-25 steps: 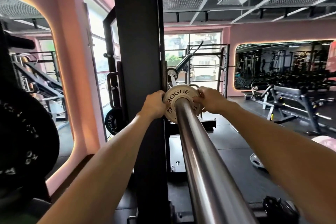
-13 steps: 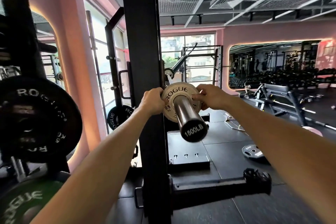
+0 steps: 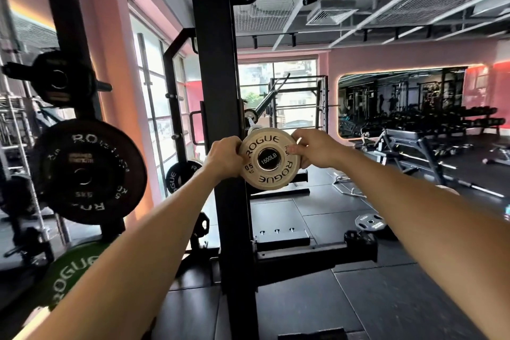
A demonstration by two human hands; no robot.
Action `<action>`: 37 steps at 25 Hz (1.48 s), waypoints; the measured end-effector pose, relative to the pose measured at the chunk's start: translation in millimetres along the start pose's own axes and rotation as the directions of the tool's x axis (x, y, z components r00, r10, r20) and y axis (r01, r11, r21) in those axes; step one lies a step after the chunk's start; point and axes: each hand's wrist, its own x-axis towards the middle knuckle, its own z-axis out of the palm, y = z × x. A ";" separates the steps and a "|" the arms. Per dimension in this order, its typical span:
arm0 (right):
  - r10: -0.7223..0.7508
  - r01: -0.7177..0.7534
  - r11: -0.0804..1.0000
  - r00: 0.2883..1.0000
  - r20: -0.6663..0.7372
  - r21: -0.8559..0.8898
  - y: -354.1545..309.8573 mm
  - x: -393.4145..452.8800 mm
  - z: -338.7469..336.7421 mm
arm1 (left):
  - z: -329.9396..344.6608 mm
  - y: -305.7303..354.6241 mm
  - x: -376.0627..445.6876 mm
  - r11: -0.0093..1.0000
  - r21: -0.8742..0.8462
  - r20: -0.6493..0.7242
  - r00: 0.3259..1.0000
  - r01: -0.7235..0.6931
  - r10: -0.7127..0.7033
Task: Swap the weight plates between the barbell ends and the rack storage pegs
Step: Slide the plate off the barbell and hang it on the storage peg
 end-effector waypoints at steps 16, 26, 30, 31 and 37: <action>-0.313 0.271 0.938 0.930 0.192 0.217 -172.6 25.8 149.4 | -187.9 -122.4 -105.7 0.929 0.268 -0.213 0.956 0.255 -0.201; -0.550 0.373 0.804 0.762 0.341 0.463 -317.4 71.8 303.4 | -318.3 -246.2 -163.1 0.822 0.233 -0.410 0.819 0.520 -0.402; -0.607 0.376 0.755 0.711 0.355 0.537 -364.1 103.0 369.6 | -357.7 -303.6 -168.6 0.790 0.220 -0.452 0.778 0.572 -0.437; -0.620 0.379 0.744 0.699 0.357 0.551 -376.3 113.6 388.2 | -368.0 -320.8 -167.7 0.780 0.235 -0.467 0.771 0.581 -0.433; -0.641 0.398 0.723 0.691 0.333 0.566 -442.8 187.4 473.0 | -427.4 -418.0 -128.7 0.766 0.260 -0.490 0.764 0.588 -0.420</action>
